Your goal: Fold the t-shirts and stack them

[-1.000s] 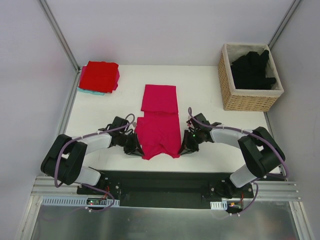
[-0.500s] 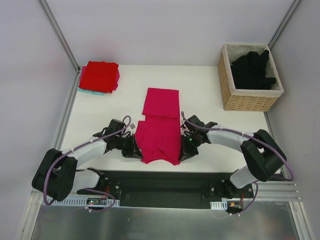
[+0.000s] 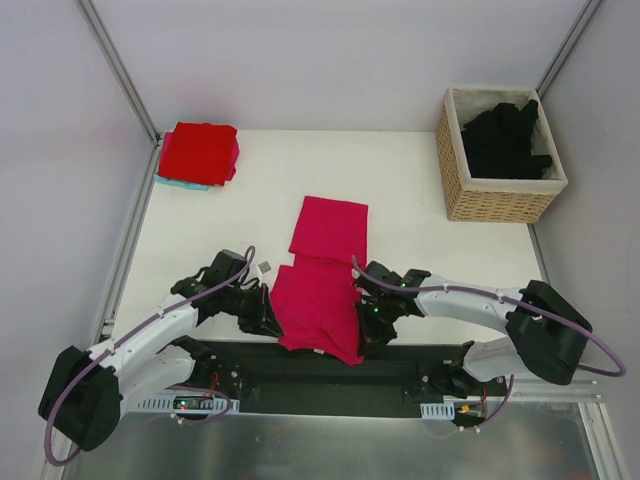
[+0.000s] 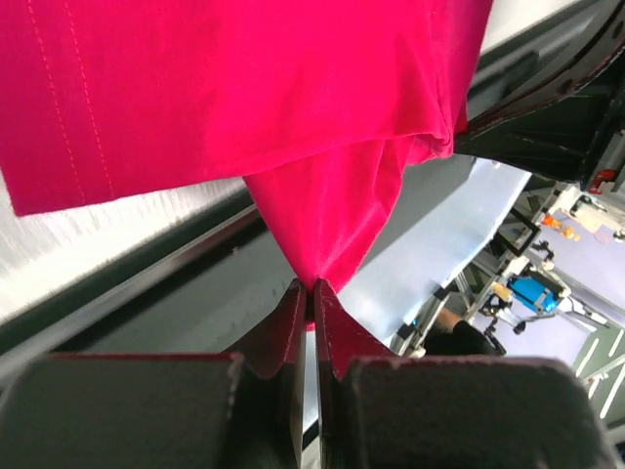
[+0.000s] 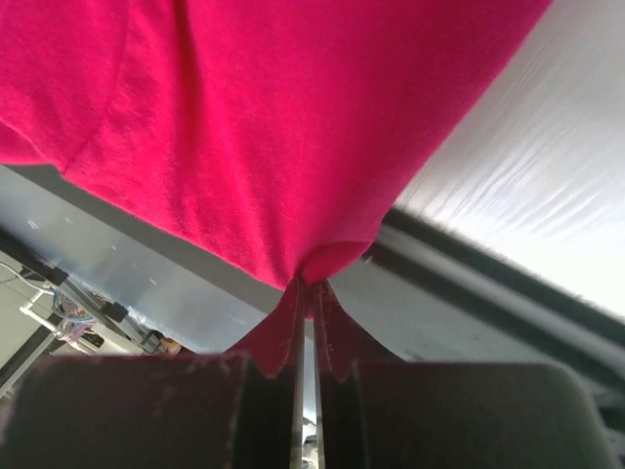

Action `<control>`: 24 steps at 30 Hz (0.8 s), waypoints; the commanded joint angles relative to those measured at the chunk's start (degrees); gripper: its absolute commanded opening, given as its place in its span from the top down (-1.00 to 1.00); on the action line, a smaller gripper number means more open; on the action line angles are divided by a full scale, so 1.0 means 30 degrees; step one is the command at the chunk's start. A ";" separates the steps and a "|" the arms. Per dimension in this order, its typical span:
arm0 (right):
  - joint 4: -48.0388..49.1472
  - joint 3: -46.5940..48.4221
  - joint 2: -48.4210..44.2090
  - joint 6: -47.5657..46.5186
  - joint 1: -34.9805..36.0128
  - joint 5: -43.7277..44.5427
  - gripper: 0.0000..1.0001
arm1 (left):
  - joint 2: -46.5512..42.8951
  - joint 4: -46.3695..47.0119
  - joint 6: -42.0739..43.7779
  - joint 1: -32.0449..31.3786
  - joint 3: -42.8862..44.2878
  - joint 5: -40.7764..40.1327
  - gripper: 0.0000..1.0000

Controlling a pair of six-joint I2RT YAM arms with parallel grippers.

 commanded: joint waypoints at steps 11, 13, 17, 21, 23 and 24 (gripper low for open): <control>-0.8517 0.4407 -0.4222 0.1069 0.1128 0.5833 0.98 | -0.1376 -0.4309 0.0244 -0.0516 0.2086 -0.0174 1.00; -0.9018 0.4881 -0.4164 0.0422 -0.0010 0.6010 0.99 | -0.0703 -0.4309 0.0886 -0.0516 0.3170 -0.0731 1.00; -0.9193 0.5789 -0.3726 -0.1276 -0.2182 0.5543 0.99 | 0.1816 -0.4367 0.2002 -0.0486 0.5220 -0.1259 1.00; -0.9370 0.7630 -0.2497 -0.3035 -0.4028 0.5074 0.99 | 0.3838 -0.4338 0.3172 0.0068 0.7589 -0.1290 1.00; -0.9399 0.8307 -0.1881 -0.3972 -0.4878 0.4694 0.99 | 0.4981 -0.4338 0.3525 0.0625 0.8790 -0.1057 1.00; -0.9428 0.8716 -0.1153 -0.4265 -0.5113 0.4547 0.99 | 0.5419 -0.4396 0.3875 0.0801 0.9205 -0.0968 1.00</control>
